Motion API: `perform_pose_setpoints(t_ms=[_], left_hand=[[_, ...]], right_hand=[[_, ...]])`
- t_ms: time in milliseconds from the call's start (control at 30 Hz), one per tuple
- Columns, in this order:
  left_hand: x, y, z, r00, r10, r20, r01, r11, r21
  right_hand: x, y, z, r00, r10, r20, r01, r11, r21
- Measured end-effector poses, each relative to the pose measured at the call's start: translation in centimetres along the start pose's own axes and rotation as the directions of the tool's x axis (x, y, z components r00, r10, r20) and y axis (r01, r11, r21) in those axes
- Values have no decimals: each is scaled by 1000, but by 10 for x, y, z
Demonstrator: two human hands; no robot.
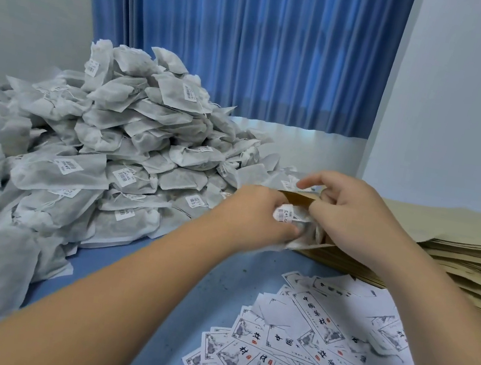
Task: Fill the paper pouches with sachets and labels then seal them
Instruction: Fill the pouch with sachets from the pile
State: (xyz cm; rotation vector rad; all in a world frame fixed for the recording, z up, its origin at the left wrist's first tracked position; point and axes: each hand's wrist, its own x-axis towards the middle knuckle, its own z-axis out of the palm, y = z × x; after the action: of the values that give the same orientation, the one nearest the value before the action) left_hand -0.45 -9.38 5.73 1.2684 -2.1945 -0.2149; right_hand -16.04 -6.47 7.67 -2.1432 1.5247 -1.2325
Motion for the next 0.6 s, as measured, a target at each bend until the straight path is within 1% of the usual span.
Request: perform_pose_setpoints(t_ms=[33,100,133,167,200,233,267,300,367,400,433,467,500,533,567,600], left_hand=[[3,5,2,999,-48,-16,49,998,35],[8,13,4,988,-137,-69,138,990,14],[9,16,4,983,-174,-56,172,984,-52],[10,17,3,981,-192,0,189,965,-180],[9,18,0,978,-193,83,210,915,-344],[8,17,-2,968,-170,187,241,839,-487],[6,15,-4,956,-117,269,260,765,-590],[5,11,-7,953,-57,298,245,723,-646],[0,4,-12,968,55,245,140,690,-710],[-2,-1,-12,978,63,198,100,691,-716],[-3,-4,-13,989,32,146,81,705,-705],[-5,-6,-13,996,-34,87,83,751,-656],[-5,-8,-11,992,-127,16,115,825,-553],[-5,-9,-9,977,-206,-59,165,900,-402],[-7,-8,-8,962,-251,-110,223,950,-219],[-8,-6,-7,958,-263,-117,260,965,-47]], right_hand=[[0,-1,1,1000,-5,1,5,1000,9],[0,-3,3,1000,-6,-15,7,1000,28],[0,-3,4,1000,-2,-26,3,1000,31],[1,-2,4,999,4,-37,-3,1000,25],[1,-1,3,999,11,-48,-10,1000,12],[1,1,2,998,19,-58,-19,1000,-2],[2,2,0,998,25,-65,-26,1000,-9],[2,3,-2,997,30,-71,-31,999,-9],[2,5,-5,996,34,-82,-34,999,2],[3,5,-6,996,35,-87,-34,999,10],[3,5,-6,995,33,-90,-31,999,17],[3,5,-6,996,28,-89,-26,999,21],[3,5,-5,996,24,-86,-22,1000,20],[3,5,-4,997,20,-80,-18,1000,15],[3,5,-4,997,15,-73,-14,1000,11],[2,4,-3,998,10,-68,-9,1000,10]])
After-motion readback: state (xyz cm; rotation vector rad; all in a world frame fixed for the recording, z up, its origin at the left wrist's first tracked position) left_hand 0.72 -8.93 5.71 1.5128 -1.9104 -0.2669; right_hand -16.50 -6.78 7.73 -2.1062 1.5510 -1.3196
